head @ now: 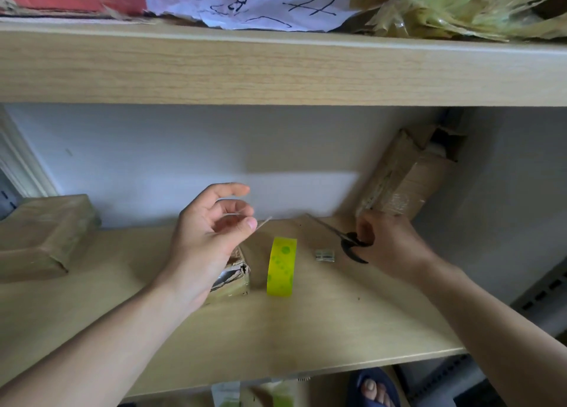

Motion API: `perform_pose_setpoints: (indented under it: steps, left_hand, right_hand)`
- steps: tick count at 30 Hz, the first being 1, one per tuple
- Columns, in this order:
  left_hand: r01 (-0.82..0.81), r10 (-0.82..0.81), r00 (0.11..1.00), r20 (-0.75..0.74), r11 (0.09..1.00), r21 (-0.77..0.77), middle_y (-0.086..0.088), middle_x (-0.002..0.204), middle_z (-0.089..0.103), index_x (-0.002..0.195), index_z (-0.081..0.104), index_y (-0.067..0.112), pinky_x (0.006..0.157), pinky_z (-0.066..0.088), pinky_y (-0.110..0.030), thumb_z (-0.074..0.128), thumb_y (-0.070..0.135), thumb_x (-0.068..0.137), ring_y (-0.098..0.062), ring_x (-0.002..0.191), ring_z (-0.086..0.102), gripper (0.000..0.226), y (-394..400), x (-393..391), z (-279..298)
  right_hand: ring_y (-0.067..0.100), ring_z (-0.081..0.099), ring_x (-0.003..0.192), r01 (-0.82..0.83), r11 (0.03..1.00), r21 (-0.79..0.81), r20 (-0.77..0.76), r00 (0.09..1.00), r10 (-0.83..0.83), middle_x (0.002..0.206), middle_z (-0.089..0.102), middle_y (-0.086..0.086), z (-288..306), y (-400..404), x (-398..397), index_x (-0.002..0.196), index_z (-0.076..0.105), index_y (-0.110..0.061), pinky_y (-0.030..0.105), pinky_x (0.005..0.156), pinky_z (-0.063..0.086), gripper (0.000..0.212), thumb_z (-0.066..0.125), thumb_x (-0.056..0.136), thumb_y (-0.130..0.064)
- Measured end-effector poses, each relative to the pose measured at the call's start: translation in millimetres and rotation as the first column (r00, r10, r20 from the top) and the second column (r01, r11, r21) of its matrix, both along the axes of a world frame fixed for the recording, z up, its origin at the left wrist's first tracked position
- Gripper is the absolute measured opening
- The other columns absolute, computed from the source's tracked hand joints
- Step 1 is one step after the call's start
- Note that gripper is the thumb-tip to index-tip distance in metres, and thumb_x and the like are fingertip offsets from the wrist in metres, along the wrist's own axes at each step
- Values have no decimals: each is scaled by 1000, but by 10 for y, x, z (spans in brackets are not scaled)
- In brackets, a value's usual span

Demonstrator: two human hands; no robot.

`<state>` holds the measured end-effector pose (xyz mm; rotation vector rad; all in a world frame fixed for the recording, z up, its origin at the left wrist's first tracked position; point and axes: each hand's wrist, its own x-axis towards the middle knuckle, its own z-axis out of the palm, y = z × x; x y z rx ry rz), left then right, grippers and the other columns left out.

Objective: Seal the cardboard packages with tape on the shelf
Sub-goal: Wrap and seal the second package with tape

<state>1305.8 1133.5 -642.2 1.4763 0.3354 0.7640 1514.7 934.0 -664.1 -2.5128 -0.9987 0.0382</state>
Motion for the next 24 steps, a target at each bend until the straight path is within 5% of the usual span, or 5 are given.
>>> perform_pose_setpoints:
  steps: [8, 12, 16, 21, 24]
  left_hand:
    - [0, -5, 992, -123, 999, -38, -2, 93, 71, 113, 70, 28, 71, 48, -33, 72, -6, 87, -14, 75, 62, 43, 65, -39, -15]
    - [7, -17, 988, -156, 998, -63, -1, 91, 71, 115, 69, 26, 66, 48, -27, 69, -4, 90, -12, 74, 61, 39, 117, -72, -19]
    - [16, -31, 982, -187, 997, -78, -3, 97, 72, 117, 67, 27, 62, 50, -20, 71, -9, 87, -11, 77, 65, 47, 173, -114, -31]
    - [49, -62, 980, -192, 996, -75, -5, 94, 73, 120, 64, 25, 61, 49, -18, 69, -15, 85, -13, 68, 59, 53, 198, -160, -34]
    - [46, -64, 981, -182, 994, -99, -6, 96, 74, 116, 66, 30, 66, 46, -25, 78, 2, 83, -14, 61, 51, 45, 223, -183, -29]
  right_hand:
    - [17, 73, 70, -116, 947, -300, -191, 980, 59, 73, 73, 3, -230, 188, -87, 86, 72, -17, 28, 63, 57, 22, 53, 97, -17]
    - [14, 69, 72, -94, 996, -6, -76, 993, 93, 81, 72, -3, -68, 295, -205, 89, 69, -21, 31, 66, 54, 17, 60, 99, -30]
    - [5, 67, 86, -3, 969, 246, -535, 834, 139, 97, 70, -11, -110, 554, -554, 110, 59, -29, 26, 75, 51, 54, 70, 79, -72]
    - [20, 69, 84, 152, 929, 338, -515, 856, 47, 85, 74, -7, -416, 958, -695, 94, 70, -23, 33, 77, 56, 15, 81, 84, -27]
    - [27, 55, 73, 55, 921, 385, -236, 971, 41, 75, 62, -3, -365, 1017, -558, 91, 63, -17, 29, 60, 40, 7, 70, 91, -20]
